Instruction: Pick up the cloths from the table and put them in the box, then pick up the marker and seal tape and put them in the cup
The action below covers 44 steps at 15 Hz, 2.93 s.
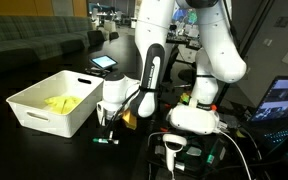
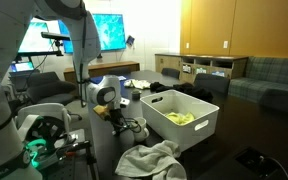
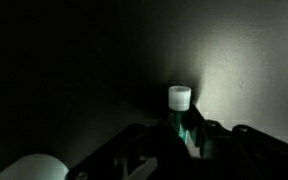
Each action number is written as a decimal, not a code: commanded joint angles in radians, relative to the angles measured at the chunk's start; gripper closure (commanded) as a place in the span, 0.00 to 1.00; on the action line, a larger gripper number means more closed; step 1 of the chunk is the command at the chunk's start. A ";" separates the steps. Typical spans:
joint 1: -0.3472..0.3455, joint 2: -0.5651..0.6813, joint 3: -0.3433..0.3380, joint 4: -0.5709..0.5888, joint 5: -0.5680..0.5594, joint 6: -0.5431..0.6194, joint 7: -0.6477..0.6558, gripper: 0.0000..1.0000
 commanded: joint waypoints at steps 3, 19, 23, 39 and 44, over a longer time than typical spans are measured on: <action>0.067 -0.009 -0.050 0.016 0.008 -0.035 -0.018 0.95; 0.280 -0.278 -0.207 -0.227 -0.150 0.068 -0.019 0.95; 0.272 -0.357 -0.233 -0.305 -0.154 0.168 -0.022 0.95; 0.246 -0.365 -0.328 -0.283 -0.138 0.460 0.109 0.95; 0.320 -0.390 -0.436 -0.283 -0.001 0.370 0.089 0.95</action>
